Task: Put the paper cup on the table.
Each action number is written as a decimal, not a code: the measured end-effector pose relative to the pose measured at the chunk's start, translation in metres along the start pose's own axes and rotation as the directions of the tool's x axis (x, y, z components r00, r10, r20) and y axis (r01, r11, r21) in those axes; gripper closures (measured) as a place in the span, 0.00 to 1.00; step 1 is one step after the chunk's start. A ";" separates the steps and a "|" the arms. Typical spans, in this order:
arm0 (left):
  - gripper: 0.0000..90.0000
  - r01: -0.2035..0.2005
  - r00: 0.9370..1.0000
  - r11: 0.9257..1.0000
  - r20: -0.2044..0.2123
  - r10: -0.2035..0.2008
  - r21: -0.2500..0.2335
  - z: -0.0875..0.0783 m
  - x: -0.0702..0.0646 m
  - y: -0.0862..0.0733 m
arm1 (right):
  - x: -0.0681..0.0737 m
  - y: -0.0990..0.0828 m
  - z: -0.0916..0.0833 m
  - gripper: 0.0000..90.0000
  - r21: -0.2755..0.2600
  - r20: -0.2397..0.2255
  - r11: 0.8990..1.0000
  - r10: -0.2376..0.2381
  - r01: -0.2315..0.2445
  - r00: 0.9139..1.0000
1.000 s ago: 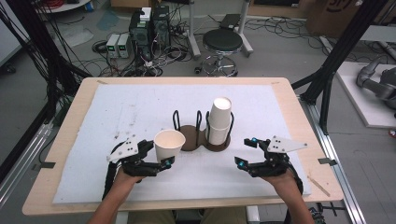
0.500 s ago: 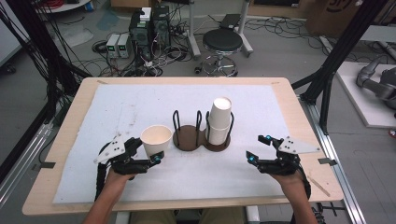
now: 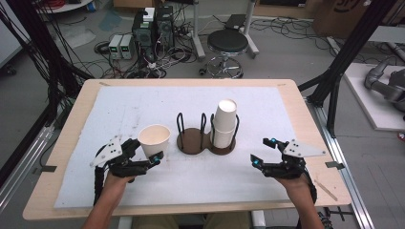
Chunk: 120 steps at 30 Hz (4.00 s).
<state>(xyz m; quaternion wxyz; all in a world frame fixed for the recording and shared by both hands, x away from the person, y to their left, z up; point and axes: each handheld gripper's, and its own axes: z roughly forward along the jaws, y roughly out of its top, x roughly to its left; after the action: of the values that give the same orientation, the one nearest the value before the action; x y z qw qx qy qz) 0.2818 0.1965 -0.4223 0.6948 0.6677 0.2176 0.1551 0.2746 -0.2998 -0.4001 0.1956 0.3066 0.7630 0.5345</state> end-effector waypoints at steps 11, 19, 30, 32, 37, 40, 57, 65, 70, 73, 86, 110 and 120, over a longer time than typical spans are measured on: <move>0.37 0.007 0.998 0.998 -0.056 -0.010 -0.056 -0.010 0.018 0.003 | -0.001 0.000 0.004 0.24 0.003 0.002 1.000 0.007 -0.007 1.000; 0.37 0.000 0.992 0.998 -0.126 -0.008 -0.064 -0.013 0.040 0.000 | -0.001 0.000 0.003 0.24 0.002 0.006 1.000 0.006 -0.006 1.000; 0.37 0.031 0.976 0.996 -0.215 -0.047 -0.078 -0.010 0.061 -0.011 | 0.000 -0.001 -0.005 0.24 -0.009 0.009 1.000 0.010 -0.009 1.000; 0.37 0.041 0.971 0.995 -0.230 -0.060 -0.087 -0.009 0.064 -0.012 | 0.000 -0.001 -0.004 0.24 -0.009 0.008 1.000 0.010 -0.010 1.000; 0.38 0.064 0.957 0.996 -0.279 -0.081 -0.068 -0.004 0.074 -0.015 | 0.000 0.000 -0.004 0.24 -0.015 0.003 1.000 0.003 -0.003 1.000; 0.38 0.075 0.947 0.997 -0.311 -0.082 -0.034 0.002 0.079 -0.013 | 0.001 0.000 -0.004 0.24 -0.015 0.003 1.000 0.009 -0.009 1.000; 0.38 0.219 0.870 0.898 -0.493 -0.003 0.382 0.044 0.090 -0.022 | -0.002 0.002 -0.012 0.24 -0.037 0.013 0.999 0.021 -0.021 1.000; 0.39 0.217 0.866 0.894 -0.501 0.010 0.393 0.034 0.081 -0.022 | -0.002 0.001 -0.016 0.24 -0.044 0.014 0.999 0.022 -0.022 1.000; 0.38 0.199 0.874 0.887 -0.484 0.031 0.417 0.031 0.076 -0.023 | -0.001 0.001 -0.017 0.24 -0.045 0.017 0.999 0.022 -0.022 1.000; 0.37 0.213 0.872 0.879 -0.489 0.026 0.428 0.028 0.075 -0.023 | -0.001 0.001 -0.017 0.24 -0.044 0.018 0.999 0.022 -0.021 1.000; 0.30 0.207 0.869 0.873 -0.492 0.043 0.442 0.026 0.071 -0.024 | -0.001 0.000 -0.016 0.24 -0.039 0.015 0.999 0.027 -0.026 1.000; 0.19 0.201 0.880 0.966 -0.463 -0.106 0.161 -0.050 0.042 -0.010 | -0.003 -0.006 -0.012 0.24 0.023 0.059 1.000 0.013 -0.015 0.998; 0.19 0.112 0.911 0.990 -0.407 -0.069 0.082 -0.057 0.014 0.006 | -0.004 -0.014 -0.014 0.24 0.046 0.081 0.999 0.019 -0.023 0.997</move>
<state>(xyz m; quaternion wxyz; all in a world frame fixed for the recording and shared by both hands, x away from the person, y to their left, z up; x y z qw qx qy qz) 0.2654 0.2535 -0.4182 0.6058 0.6457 0.3947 0.2454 0.2656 -0.3156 -0.4083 0.2132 0.3403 0.7635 0.5058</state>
